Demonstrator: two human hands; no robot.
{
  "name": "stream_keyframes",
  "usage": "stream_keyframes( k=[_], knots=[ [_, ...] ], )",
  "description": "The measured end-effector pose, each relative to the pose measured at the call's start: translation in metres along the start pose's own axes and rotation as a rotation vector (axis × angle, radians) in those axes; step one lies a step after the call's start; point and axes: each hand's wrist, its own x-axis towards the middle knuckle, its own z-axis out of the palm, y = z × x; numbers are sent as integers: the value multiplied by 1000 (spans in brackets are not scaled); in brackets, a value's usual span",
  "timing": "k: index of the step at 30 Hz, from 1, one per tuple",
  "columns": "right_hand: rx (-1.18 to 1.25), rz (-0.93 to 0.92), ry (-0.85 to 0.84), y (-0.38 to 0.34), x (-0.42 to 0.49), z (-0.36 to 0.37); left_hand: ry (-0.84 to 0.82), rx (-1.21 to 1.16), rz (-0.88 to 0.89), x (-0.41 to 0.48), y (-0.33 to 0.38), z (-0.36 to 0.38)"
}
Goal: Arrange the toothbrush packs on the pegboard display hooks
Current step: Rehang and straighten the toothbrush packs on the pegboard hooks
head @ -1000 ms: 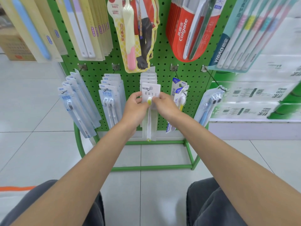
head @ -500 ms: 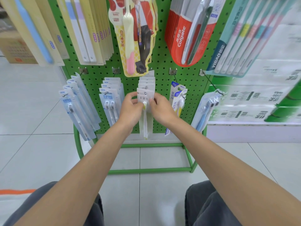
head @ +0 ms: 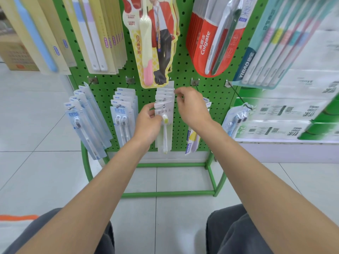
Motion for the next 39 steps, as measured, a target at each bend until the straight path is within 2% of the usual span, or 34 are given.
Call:
stream_keyframes(
  k=[6, 17, 25, 34, 39],
  knots=[
    [-135, -66, -84, 1, 23, -3, 31, 9, 32, 8, -2, 1],
    [-105, 8, -143, 3, 30, -4, 52, 31, 74, 22, -12, 1],
    [-94, 25, -39, 8, 11, -9, 78, 28, 86, 23, -14, 1],
    [-69, -46, 184, 23, -23, -17, 54, 47, 75, 12, -16, -4],
    [-19, -89, 168, 29, -44, -27, 88, 83, 41, -2, -18, -5]
  ],
)
